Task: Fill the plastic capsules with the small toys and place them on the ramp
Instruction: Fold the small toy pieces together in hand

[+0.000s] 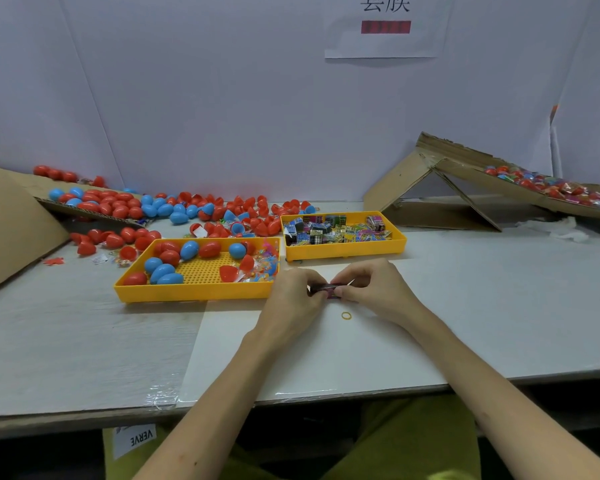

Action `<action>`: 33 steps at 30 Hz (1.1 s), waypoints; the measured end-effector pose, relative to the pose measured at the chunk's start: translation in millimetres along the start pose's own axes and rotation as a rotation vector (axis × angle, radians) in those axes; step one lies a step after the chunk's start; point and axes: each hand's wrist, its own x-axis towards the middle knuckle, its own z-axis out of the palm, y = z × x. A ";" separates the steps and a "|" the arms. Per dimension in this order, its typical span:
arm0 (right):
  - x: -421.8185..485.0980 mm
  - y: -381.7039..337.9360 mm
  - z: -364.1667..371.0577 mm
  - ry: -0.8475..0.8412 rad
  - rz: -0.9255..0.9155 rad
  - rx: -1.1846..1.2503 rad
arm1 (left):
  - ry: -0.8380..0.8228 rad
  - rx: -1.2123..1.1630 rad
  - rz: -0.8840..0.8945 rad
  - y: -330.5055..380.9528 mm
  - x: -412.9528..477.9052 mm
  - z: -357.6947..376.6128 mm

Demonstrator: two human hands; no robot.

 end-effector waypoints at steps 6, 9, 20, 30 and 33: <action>1.2 0.6 -0.5 -0.005 -0.003 -0.002 | 0.006 -0.018 0.003 0.4 0.5 -0.7; 0.2 0.4 -0.6 -0.012 -0.013 -0.012 | 0.011 -0.028 -0.001 1.6 1.1 -0.7; -6.0 -4.9 -20.1 -0.212 -0.008 -0.040 | 0.060 -0.002 -0.019 3.2 -0.2 0.5; -8.4 -3.7 -18.4 -0.356 -0.007 -0.158 | 0.071 0.000 -0.044 4.5 -0.9 0.5; -9.6 -8.2 -19.0 -0.228 -0.014 -0.003 | 0.093 -0.042 -0.045 5.4 -1.1 -0.5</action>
